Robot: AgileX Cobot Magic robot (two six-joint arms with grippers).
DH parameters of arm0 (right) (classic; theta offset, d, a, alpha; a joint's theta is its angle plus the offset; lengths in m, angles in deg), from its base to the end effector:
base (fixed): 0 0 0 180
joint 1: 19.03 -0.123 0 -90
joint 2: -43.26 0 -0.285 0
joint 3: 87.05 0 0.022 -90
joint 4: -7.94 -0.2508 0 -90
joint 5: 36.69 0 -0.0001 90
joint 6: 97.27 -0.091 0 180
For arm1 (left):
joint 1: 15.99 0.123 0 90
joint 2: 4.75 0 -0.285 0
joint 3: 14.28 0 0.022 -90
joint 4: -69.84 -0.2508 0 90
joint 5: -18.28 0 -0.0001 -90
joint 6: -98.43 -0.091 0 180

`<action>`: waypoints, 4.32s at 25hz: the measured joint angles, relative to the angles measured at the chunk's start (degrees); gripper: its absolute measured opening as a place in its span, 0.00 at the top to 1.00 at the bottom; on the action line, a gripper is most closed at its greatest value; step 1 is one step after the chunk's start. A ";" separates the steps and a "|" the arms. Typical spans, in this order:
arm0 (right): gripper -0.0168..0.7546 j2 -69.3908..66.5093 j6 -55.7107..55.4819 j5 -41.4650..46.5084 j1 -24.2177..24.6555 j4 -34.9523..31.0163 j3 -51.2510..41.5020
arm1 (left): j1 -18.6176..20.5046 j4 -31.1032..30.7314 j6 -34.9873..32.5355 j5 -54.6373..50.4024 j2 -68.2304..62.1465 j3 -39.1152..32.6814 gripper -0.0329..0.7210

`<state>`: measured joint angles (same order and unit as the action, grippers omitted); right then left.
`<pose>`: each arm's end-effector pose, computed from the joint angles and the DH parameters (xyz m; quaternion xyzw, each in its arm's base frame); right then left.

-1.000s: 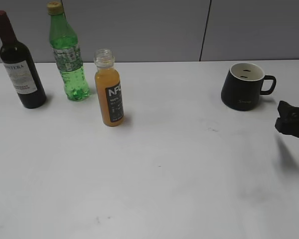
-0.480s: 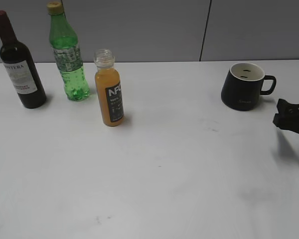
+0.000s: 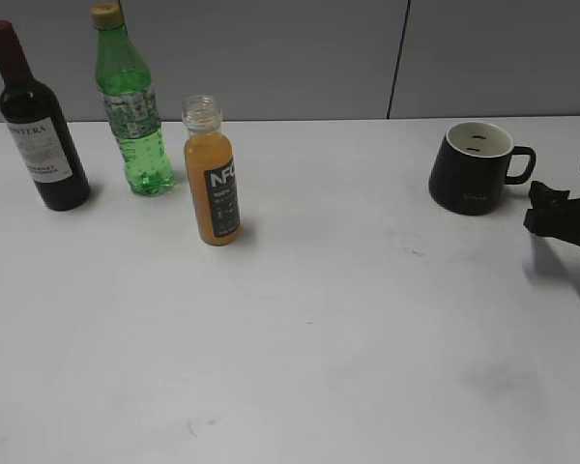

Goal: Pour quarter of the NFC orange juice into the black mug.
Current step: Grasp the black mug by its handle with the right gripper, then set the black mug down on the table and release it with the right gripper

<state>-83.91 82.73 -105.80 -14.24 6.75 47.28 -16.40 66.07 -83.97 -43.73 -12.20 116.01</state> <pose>0.3124 -0.0279 0.0823 0.0418 0.7855 -0.0311 0.6167 -0.0045 0.0053 0.2702 0.0197 0.8617 0.0416 0.5053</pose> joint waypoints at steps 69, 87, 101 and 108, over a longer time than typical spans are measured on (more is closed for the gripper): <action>0.94 -9.43 0.57 2.59 1.05 10.94 18.76 | 0.00 -0.05 0.00 0.00 0.00 0.00 0.65; 0.94 7.68 2.47 2.58 -33.00 -5.64 -0.92 | 0.00 -0.01 0.00 0.00 0.00 0.00 0.65; 0.94 0.38 5.53 2.61 -43.05 -12.67 1.48 | 0.00 -0.01 0.00 0.00 0.00 0.00 0.65; 0.94 -1.92 5.53 2.50 -43.11 -12.48 2.91 | 0.00 -0.01 0.00 0.00 0.00 0.00 0.65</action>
<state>-85.83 88.26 -103.31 -57.35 -5.73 50.19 -16.40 66.06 -83.97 -43.73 -12.20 116.01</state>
